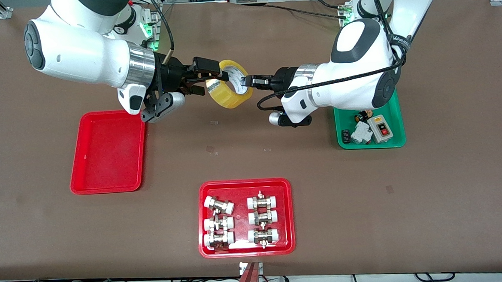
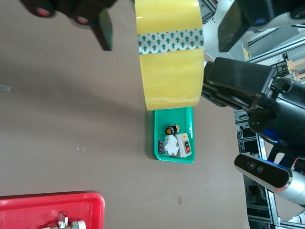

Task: Left arm passes tape to right arm into tray
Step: 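Grasp the tape with the right gripper while the left gripper holds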

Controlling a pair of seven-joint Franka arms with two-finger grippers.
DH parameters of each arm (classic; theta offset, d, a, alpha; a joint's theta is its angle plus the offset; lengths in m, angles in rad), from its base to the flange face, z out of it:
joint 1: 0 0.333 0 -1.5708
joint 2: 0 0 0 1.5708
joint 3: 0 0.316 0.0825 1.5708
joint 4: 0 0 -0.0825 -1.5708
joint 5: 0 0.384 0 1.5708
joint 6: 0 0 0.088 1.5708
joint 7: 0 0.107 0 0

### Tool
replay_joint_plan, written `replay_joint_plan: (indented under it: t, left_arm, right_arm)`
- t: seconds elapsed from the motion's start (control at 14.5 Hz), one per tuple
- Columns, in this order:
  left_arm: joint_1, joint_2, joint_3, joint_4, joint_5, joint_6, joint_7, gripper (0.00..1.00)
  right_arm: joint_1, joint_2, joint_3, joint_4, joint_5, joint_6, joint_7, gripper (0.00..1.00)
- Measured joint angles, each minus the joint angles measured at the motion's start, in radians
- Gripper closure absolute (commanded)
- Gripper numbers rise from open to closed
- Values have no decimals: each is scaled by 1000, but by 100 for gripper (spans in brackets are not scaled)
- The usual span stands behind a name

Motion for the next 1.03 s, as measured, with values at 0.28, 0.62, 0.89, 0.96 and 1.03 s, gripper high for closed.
replay_joint_plan:
  t: [0.28, 0.62, 0.89, 0.96, 1.03]
  left_arm:
    - [5, 0, 0, 0, 0, -13, 0, 100]
    - [8, 2, 0, 0, 0, -20, 0, 100]
    - [10, 2, 0, 0, 0, -23, 0, 69]
    - [10, 2, 0, 0, 0, -25, 0, 1]
    - [13, 2, 0, 1, 0, -32, 0, 0]
  right_arm:
    - [0, 5, 0, 0, 0, 1, -3, 39]
    - [3, 5, 1, 5, 6, 3, -4, 76]
    - [4, 5, 1, 5, 7, 3, -5, 76]
    - [4, 5, 1, 5, 7, 3, -6, 76]
    - [5, 6, 1, 5, 6, 3, -7, 76]
